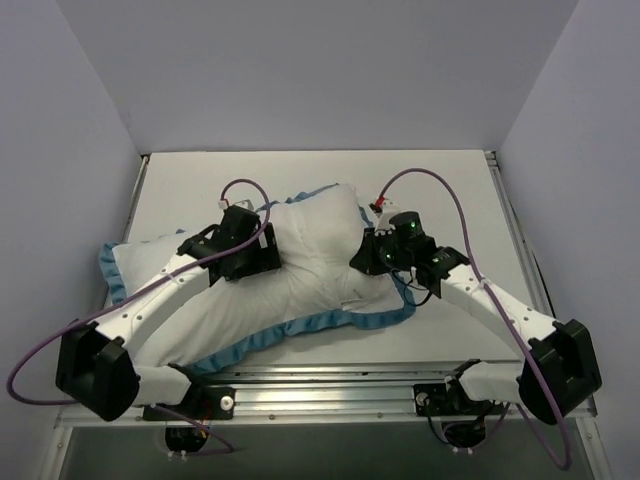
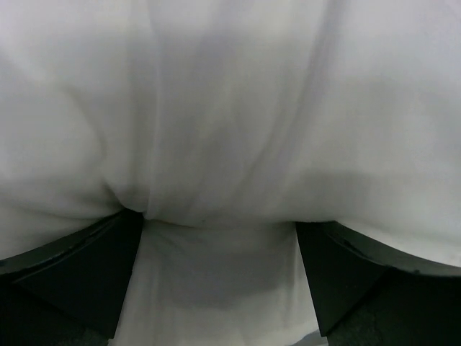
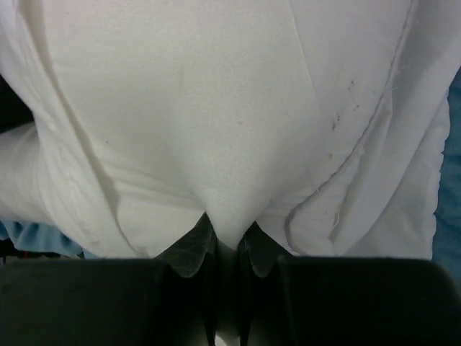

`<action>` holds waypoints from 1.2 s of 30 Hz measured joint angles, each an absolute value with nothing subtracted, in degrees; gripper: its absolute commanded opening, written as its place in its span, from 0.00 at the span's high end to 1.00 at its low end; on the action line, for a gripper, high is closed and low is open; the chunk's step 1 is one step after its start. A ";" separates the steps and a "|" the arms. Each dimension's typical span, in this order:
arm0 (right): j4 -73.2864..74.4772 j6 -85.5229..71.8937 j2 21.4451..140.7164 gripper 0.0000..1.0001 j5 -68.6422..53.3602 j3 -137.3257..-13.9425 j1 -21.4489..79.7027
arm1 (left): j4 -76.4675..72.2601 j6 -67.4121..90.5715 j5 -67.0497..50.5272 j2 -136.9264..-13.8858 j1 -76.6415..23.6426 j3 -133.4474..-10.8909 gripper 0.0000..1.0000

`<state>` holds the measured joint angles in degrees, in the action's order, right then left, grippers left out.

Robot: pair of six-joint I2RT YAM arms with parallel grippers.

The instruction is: Remove the pillowcase from the pillow

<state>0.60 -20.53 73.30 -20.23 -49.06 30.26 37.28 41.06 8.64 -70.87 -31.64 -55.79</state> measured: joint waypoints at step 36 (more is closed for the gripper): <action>-2.09 -27.64 84.07 1.00 -12.47 -60.12 45.06 | 27.24 36.10 0.54 -51.40 -31.11 -42.85 0.00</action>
